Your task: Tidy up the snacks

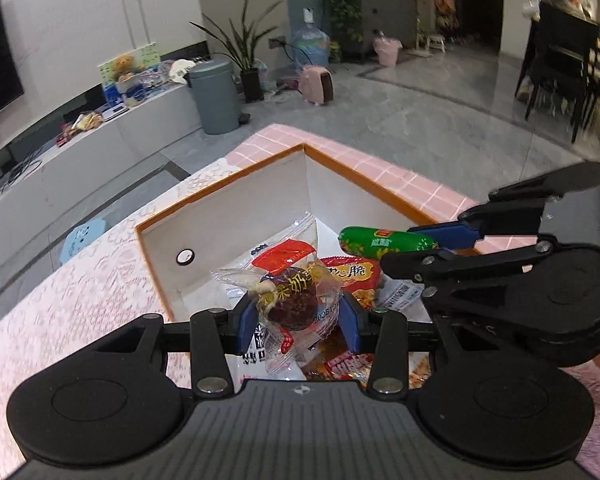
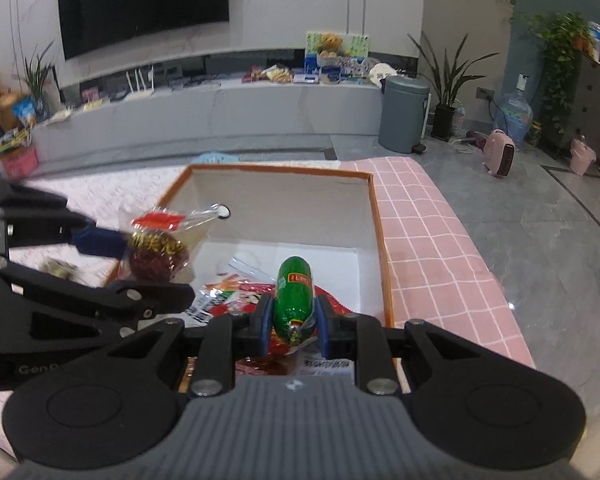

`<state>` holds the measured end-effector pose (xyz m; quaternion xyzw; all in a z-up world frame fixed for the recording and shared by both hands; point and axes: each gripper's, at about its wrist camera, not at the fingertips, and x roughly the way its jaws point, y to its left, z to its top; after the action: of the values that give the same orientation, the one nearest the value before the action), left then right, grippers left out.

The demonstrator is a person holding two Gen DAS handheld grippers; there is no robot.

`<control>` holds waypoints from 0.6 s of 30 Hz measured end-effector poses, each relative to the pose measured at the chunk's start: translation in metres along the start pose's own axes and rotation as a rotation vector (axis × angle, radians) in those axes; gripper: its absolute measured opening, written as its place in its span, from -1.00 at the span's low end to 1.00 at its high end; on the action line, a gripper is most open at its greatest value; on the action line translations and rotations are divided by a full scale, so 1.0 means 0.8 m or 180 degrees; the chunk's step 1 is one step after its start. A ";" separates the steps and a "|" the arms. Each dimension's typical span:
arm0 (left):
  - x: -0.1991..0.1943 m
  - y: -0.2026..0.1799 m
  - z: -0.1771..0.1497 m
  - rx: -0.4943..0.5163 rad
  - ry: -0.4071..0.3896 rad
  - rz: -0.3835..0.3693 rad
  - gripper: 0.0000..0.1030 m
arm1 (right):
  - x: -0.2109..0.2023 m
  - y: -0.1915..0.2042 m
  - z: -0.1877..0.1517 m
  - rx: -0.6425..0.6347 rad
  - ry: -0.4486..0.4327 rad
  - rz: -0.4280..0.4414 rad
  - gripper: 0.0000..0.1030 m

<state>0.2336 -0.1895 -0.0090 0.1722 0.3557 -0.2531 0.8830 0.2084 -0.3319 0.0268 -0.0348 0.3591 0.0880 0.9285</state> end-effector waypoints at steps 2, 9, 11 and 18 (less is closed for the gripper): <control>0.014 0.003 0.001 0.0065 0.0044 -0.0028 -0.07 | 0.015 -0.003 0.003 -0.0058 0.0058 -0.0022 -0.62; 0.047 0.000 -0.008 0.0377 0.0201 0.0052 -0.07 | 0.050 -0.011 0.005 -0.0311 0.0219 0.0006 -0.61; 0.056 -0.006 -0.010 0.0488 0.0237 0.0094 -0.07 | 0.062 -0.013 0.006 -0.0349 0.0294 -0.0020 -0.61; 0.076 -0.028 -0.020 0.0821 0.0338 0.0266 -0.03 | 0.088 -0.010 0.009 -0.0477 0.0496 -0.0091 -0.60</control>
<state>0.2500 -0.2194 -0.0663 0.3120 0.3590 -0.2502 0.8433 0.2656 -0.3293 -0.0150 -0.1160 0.4221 0.0984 0.8937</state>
